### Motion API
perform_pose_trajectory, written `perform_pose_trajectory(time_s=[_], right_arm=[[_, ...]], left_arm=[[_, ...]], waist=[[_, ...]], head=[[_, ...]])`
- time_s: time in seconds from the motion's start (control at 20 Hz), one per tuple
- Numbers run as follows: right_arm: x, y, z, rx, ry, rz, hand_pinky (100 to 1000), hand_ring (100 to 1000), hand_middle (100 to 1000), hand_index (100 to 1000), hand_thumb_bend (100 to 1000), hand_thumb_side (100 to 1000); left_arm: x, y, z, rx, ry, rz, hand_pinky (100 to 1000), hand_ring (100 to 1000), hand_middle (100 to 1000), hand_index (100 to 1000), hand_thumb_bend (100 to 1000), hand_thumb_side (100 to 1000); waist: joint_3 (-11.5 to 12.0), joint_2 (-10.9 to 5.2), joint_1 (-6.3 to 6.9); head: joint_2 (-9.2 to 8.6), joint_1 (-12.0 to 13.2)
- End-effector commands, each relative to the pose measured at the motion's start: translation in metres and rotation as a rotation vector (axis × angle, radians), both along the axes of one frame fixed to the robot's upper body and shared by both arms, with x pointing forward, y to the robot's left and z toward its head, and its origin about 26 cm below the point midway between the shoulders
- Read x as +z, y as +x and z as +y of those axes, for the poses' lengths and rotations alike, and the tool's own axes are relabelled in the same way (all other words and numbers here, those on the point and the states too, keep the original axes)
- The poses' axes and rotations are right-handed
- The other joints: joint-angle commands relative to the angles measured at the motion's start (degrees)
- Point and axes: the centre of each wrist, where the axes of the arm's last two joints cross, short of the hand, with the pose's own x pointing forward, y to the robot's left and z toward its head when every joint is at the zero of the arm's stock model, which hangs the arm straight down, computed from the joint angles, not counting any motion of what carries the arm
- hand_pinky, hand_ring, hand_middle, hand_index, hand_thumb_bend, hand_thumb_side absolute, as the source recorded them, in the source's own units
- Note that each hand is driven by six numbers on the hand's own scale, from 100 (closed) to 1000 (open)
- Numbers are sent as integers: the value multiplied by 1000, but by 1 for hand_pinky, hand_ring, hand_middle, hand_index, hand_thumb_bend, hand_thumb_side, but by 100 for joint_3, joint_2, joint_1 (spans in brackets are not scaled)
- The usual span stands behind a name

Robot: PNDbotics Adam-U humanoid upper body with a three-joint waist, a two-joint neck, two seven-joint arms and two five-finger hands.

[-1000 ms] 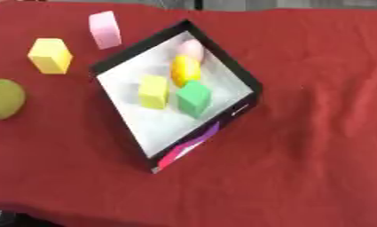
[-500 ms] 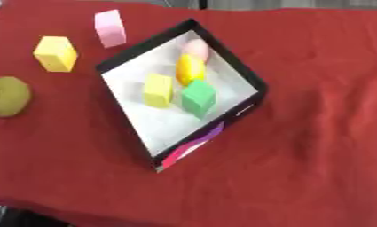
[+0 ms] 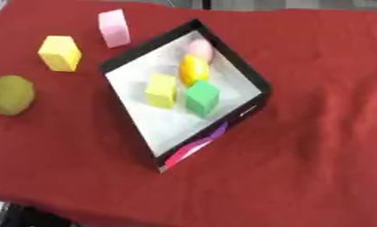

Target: Pick up objects on the table and place them in the box.

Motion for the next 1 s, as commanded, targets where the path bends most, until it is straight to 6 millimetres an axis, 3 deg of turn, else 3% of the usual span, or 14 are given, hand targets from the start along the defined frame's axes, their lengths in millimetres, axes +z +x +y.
perform_pose_trajectory(time_s=[0.05, 0.45, 1.0], right_arm=[[11, -1, 2, 6, -41, -16, 932, 680, 652, 890, 100, 529], [10, 0, 4, 6, -44, -6, 932, 679, 650, 889, 100, 529], [7, 0, 5, 8, -49, 0, 934, 676, 647, 888, 100, 527]], left_arm=[[16, -3, -1, -27, 29, -19, 892, 861, 772, 832, 745, 472], [11, 7, -2, -24, 84, 22, 896, 869, 782, 836, 779, 417], [-2, 33, -9, 19, 104, 4, 895, 869, 787, 847, 754, 432]], waist=[[5, -153, 1], [2, -142, 4], [6, -123, -34]], head=[[33, -92], [66, -72], [58, -73]])
